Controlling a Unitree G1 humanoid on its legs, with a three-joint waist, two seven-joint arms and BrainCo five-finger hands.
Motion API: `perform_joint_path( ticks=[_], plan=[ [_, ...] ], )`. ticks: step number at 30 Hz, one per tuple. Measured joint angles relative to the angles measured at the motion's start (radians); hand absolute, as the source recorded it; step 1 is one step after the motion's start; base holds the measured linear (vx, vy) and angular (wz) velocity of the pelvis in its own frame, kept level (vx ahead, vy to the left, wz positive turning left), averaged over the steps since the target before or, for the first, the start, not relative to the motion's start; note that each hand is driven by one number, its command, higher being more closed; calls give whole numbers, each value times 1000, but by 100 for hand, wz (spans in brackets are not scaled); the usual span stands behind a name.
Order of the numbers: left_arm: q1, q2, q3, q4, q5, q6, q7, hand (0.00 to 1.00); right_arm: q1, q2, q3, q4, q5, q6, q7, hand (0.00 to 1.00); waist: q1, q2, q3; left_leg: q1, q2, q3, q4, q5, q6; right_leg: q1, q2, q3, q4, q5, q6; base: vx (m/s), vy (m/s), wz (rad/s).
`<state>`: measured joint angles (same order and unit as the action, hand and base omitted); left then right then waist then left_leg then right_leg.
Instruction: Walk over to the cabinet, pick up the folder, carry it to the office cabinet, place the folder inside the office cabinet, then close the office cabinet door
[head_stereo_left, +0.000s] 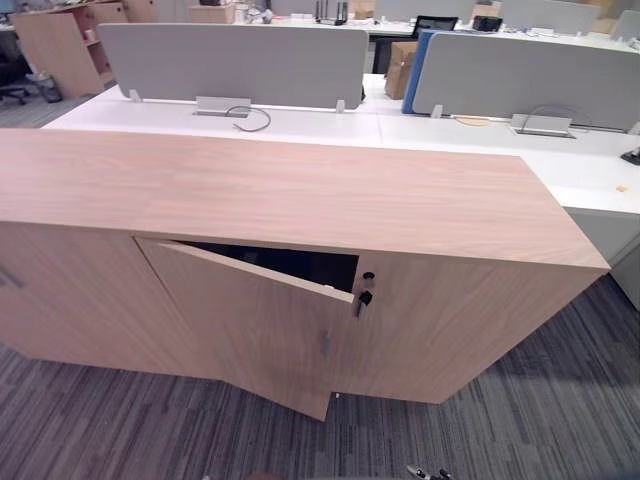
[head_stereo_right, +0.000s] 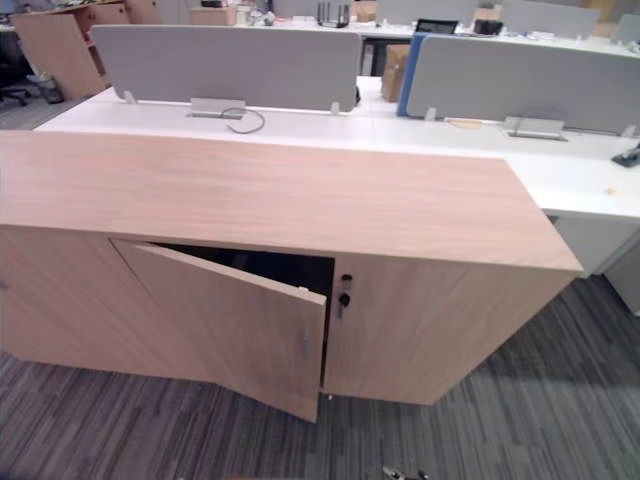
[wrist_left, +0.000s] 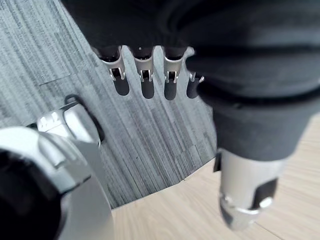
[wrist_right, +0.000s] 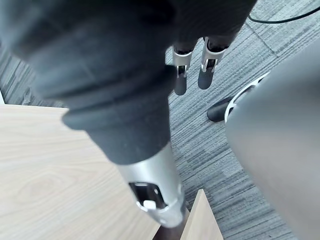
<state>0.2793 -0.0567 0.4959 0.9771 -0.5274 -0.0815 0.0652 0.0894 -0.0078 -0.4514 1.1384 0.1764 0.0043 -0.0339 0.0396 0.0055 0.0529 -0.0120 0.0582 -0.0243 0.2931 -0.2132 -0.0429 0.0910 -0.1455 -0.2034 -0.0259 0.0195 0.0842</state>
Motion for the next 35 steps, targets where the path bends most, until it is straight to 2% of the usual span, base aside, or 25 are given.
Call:
perform_joint_path(
  ticks=[4, 11, 15, 17, 19, 26, 35],
  plan=[
    [-3, 11, -5, 31, -35, 7, -54, 0, 5, 1, 0, 0, 2, 1, 6, 0, 3, -6, -11, 35, -5, 15, -70, 33, 4, -1, 0, 16, -20, 15, 14, 115, -5, -12],
    [-9, 16, -12, 42, -10, -1, -59, 0, 15, 2, 2, 0, 2, 3, 7, 0, 2, -7, -21, 99, -2, 24, -138, 44, 1, 36, 5, 14, -56, 16, 13, 97, 2, -6],
    [-21, 28, -63, 27, 94, -30, -17, 0, 17, 2, 8, 0, 1, 1, 3, 0, 4, -13, -22, 118, -4, 42, -153, 45, 3, 38, 2, 16, -57, 18, 13, -6, 49, -12],
    [-33, 41, -108, 8, 198, -44, 21, 0, 17, 2, 12, 1, 1, -4, -6, 0, 3, -14, -22, 120, -5, 43, -154, 47, 5, 39, 2, 16, -57, 20, 12, -43, 28, -5],
    [-42, 55, -145, 5, 238, -45, 28, 0, 15, 2, 13, 4, 1, -5, -12, 0, 3, -14, -21, 120, -5, 43, -154, 49, 5, 38, 3, 17, -58, 23, 12, -59, 18, -2],
    [-53, 109, -265, 16, 279, -40, 14, 0, -8, -9, 22, 35, -1, -4, -14, 0, -2, -18, -17, 126, -6, 47, -154, 56, 6, 38, 3, 32, -64, 37, 12, -81, 21, -5],
    [-59, 136, -286, 55, 300, -24, 4, 0, -21, -10, 22, 53, -1, -4, -14, 0, -18, -21, -13, 138, -8, 55, -167, 57, 6, 26, 7, 59, -64, 44, 12, -41, 20, -10]
  ],
)
